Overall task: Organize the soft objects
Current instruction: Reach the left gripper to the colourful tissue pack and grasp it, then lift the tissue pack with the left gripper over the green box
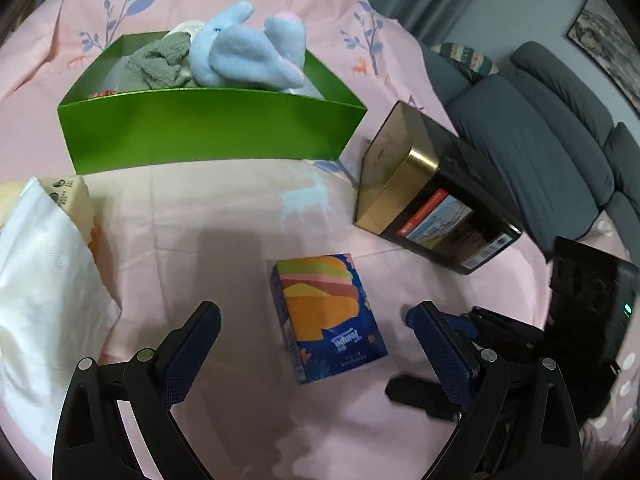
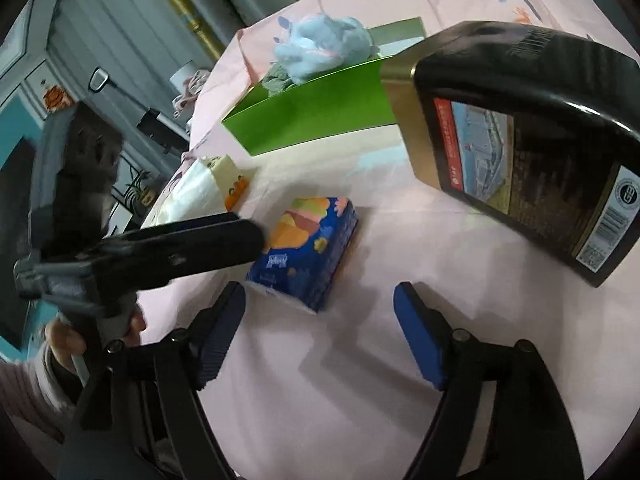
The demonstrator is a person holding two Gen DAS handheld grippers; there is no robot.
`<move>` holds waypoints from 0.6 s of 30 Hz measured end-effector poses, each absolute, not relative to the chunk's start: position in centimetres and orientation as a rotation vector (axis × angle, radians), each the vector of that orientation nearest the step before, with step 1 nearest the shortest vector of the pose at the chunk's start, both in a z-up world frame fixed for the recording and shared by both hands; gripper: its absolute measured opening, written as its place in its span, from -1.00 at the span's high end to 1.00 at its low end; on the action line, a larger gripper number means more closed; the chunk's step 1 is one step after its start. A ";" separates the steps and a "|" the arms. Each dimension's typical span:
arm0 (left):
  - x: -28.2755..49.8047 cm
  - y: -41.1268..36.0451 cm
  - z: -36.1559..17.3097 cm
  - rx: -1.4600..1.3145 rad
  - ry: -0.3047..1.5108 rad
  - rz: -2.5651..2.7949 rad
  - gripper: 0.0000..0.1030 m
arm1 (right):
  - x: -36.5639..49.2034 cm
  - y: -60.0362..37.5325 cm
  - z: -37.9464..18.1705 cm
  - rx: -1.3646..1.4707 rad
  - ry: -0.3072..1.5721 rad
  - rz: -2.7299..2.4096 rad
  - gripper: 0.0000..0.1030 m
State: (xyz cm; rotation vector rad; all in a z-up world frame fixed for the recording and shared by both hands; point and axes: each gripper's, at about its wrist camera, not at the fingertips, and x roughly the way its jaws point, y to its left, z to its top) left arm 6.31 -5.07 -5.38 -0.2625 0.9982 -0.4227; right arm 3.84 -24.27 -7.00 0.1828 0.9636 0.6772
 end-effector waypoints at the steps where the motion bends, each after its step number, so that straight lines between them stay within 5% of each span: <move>1: 6.4 -5.2 -5.5 -0.262 1.001 -0.418 -0.88 | 3.7 -24.0 -7.0 0.161 0.954 0.686 -0.47; 5: 6.7 -5.2 -6.1 -0.263 1.016 -0.393 -0.87 | 4.1 -22.3 -7.6 0.096 0.938 0.684 -0.37; 9: 6.8 -5.1 -6.5 -0.256 1.030 -0.378 -0.47 | 4.8 -21.3 -7.9 0.063 0.933 0.680 -0.12; 18: 6.8 -6.2 -6.8 -0.251 1.053 -0.428 -0.03 | 4.9 -19.7 -8.2 -0.004 0.919 0.697 0.10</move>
